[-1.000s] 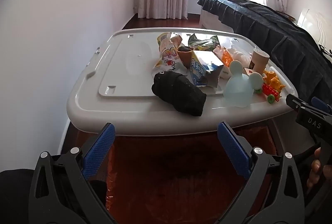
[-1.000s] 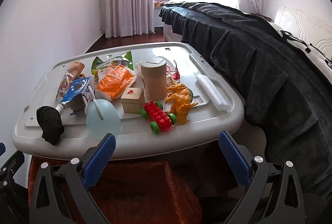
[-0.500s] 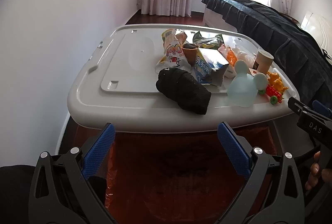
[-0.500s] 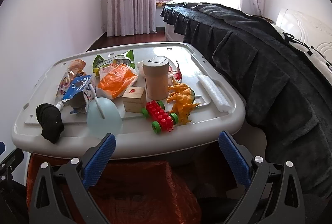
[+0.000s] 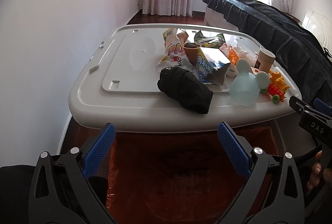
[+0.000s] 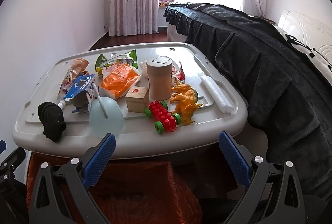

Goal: Collect trash

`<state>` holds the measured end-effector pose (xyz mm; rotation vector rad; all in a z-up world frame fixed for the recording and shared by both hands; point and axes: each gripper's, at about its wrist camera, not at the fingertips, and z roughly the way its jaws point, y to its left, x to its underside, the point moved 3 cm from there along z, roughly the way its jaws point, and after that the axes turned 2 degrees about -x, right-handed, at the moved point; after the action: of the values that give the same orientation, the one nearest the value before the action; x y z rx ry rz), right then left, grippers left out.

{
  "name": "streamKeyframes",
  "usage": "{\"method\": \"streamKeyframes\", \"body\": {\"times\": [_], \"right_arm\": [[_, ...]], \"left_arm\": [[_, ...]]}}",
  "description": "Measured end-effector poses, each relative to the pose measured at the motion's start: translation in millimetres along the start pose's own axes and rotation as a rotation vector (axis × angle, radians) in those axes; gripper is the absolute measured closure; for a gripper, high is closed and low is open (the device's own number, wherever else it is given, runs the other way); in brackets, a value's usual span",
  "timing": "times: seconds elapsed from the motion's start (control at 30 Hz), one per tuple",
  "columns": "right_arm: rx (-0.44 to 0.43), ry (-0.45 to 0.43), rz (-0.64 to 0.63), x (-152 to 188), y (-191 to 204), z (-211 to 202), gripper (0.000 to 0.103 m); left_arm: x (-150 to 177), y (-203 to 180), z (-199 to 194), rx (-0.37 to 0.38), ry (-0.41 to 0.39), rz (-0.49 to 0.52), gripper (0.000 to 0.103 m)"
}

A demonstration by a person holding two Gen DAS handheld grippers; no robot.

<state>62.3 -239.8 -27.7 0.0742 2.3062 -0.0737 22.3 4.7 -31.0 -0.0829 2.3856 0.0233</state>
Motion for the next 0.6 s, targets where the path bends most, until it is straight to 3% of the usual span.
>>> {"method": "streamKeyframes", "body": {"times": [0.6], "right_arm": [[-0.008,0.001,0.015,0.7,-3.0,2.5,0.005]], "left_arm": [[0.0,2.8,-1.2,0.004,-0.001,-0.004,0.007]]}}
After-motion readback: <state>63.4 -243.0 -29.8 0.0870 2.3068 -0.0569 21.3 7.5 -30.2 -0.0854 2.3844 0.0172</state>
